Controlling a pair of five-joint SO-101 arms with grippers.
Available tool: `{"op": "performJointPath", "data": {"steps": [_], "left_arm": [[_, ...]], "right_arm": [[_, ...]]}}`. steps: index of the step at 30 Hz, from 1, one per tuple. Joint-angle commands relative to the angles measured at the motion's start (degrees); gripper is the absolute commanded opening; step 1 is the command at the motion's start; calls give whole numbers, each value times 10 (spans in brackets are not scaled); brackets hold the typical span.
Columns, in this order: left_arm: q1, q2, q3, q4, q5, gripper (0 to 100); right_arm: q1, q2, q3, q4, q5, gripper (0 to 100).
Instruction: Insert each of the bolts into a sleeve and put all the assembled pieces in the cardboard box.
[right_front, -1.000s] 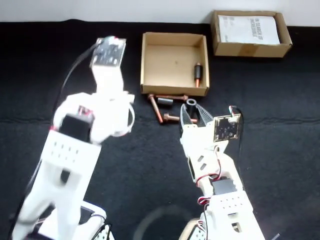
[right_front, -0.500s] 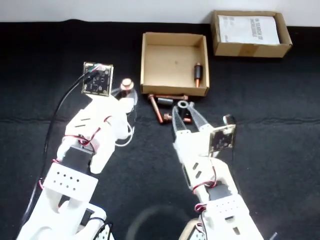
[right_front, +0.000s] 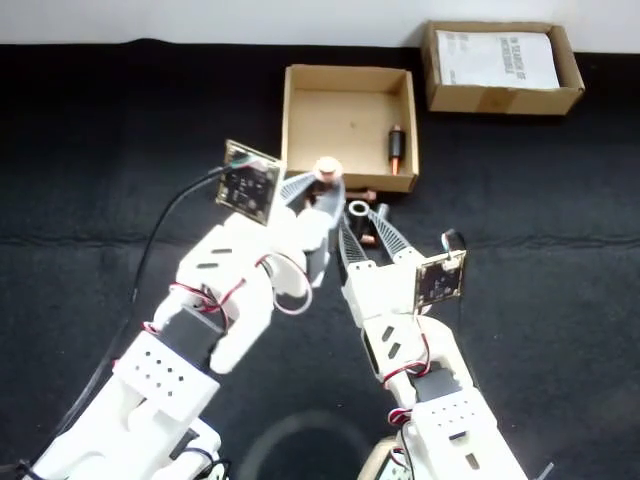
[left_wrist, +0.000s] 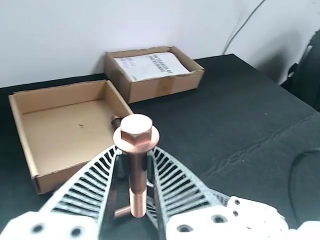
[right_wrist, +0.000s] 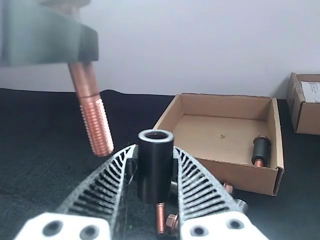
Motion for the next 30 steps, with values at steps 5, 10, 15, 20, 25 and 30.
{"op": "performJointPath", "data": {"steps": [5, 10, 15, 20, 25, 30], "left_arm": [[18, -13, -8, -83, -4, 8], [19, 16, -20, -91, -4, 8], [19, 58, -50, -91, -4, 8], [19, 67, -51, -91, -4, 8], [19, 69, -51, -91, -5, 8], [19, 82, -51, -91, -5, 8]], "right_arm": [[-7, 3, 44, -10, 4, 7], [-7, 3, 44, -10, 4, 7], [-7, 2, 44, 16, 4, 7], [-7, 1, 44, 16, 4, 7], [-7, 0, 43, 16, 4, 7], [-8, 0, 42, 16, 4, 7]]}}
